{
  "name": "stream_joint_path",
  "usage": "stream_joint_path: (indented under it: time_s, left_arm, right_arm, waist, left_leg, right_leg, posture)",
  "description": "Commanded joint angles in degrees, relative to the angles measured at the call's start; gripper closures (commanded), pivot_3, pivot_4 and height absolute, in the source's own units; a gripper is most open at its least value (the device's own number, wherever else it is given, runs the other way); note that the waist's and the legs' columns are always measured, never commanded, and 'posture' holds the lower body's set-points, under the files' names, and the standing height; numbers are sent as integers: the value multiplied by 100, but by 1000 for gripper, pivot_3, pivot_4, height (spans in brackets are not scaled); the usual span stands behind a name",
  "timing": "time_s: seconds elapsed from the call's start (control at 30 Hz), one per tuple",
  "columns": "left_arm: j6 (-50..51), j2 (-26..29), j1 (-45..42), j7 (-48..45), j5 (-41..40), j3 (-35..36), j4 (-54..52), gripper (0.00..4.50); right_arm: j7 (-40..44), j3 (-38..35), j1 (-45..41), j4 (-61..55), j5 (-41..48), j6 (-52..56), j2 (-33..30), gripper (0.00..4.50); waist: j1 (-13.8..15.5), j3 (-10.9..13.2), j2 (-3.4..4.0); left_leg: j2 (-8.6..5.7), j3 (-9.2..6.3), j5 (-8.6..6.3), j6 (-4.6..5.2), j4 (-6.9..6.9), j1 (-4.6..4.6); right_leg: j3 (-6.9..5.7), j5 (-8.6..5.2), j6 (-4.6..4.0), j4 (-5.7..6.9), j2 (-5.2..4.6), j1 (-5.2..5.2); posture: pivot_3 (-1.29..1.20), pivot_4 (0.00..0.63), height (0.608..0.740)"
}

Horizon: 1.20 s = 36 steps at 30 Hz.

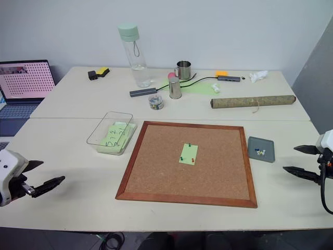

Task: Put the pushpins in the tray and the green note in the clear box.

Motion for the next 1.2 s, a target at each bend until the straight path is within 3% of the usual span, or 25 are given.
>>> stream_joint_path:
  time_s: [0.03,0.63,0.8,0.97,1.2]
  left_arm:
    - [-27,-30,-91,45,-3,151,1,0]
    - [402,-198,-599,-218,-626,-41,-646,0]
    - [831,-286,-920,-289,-1152,-552,-1595,883]
    - [1069,-596,-1411,-209,-1330,-1733,-2385,1841]
    - [1040,-1090,-1714,-185,-1201,-2871,-2458,3310]
  right_arm:
    - [35,-20,-171,-2,-9,-71,-5,46]
    - [24,47,-460,-240,98,111,133,46]
    - [2,163,-560,-852,246,306,252,0]
    - [-61,409,-867,-1485,441,594,411,0]
    - [-155,880,-1374,-2194,707,1056,644,0]
  waist:
    - [-1,0,0]
    - [1,1,1]
    - [3,1,1]
    - [2,1,2]
    - [-4,1,3]
  left_leg:
    - [0,0,0,0,0,0]
    - [0,-1,0,0,2,-1]
    - [0,-1,0,0,4,-2]
    - [-1,-1,0,-1,5,-2]
    - [-2,-3,1,-1,5,-3]
  right_leg:
    - [0,0,0,0,0,0]
    - [-1,0,0,2,0,0]
    - [0,1,0,4,0,0]
    - [-1,1,1,6,1,0]
    - [-1,1,1,10,4,-2]
  posture:
    - [0,150,740]
    - [0,150,740]
    - [0,150,740]
    - [0,150,740]
    - [0,150,740]
